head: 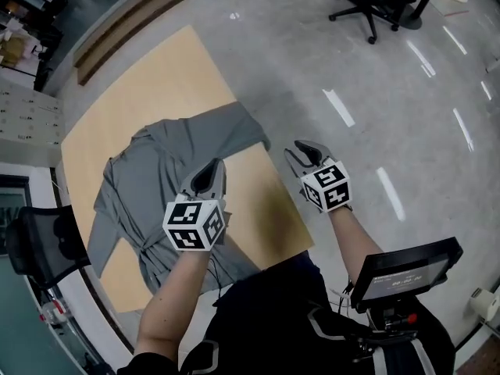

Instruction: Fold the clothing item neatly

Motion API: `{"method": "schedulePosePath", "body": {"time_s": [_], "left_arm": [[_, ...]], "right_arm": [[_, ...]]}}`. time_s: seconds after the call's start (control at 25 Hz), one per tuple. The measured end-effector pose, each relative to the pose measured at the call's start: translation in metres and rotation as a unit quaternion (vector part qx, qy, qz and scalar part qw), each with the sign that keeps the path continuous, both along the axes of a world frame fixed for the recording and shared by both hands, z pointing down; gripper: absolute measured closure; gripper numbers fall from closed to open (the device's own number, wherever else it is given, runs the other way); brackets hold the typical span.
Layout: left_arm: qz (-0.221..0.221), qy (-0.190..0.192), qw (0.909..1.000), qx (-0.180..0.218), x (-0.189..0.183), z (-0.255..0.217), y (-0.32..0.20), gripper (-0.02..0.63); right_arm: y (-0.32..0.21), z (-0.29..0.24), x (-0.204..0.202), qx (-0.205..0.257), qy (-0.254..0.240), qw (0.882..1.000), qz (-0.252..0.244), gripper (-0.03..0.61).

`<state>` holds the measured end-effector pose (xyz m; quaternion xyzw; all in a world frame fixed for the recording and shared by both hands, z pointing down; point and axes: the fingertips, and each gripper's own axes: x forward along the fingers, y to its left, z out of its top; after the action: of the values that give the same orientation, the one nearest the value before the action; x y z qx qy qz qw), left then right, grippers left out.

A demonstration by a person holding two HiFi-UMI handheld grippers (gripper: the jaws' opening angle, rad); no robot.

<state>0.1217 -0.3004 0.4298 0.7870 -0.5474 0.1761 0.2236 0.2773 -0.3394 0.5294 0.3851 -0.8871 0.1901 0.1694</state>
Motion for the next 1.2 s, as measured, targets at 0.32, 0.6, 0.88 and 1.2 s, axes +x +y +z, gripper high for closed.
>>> {"method": "schedulePosePath", "body": {"time_s": [0.32, 0.6, 0.88, 1.2], "left_arm": [[0.014, -0.03, 0.9983, -0.047, 0.017, 0.057, -0.028, 0.612], [0.002, -0.007, 0.9949, -0.1, 0.01, 0.096, -0.035, 0.614], [0.005, -0.008, 0.9952, -0.097, 0.016, 0.088, -0.025, 0.614], [-0.003, -0.017, 0.9953, -0.096, 0.006, 0.073, -0.018, 0.614]], "right_arm": [[-0.019, 0.102, -0.014, -0.043, 0.035, 0.998, -0.036, 0.46], [-0.026, 0.172, -0.055, -0.071, 0.045, 0.994, -0.068, 0.4], [-0.026, 0.178, -0.057, -0.074, 0.042, 0.994, -0.066, 0.4], [-0.03, 0.172, -0.067, -0.063, 0.019, 0.994, -0.088, 0.447]]}}
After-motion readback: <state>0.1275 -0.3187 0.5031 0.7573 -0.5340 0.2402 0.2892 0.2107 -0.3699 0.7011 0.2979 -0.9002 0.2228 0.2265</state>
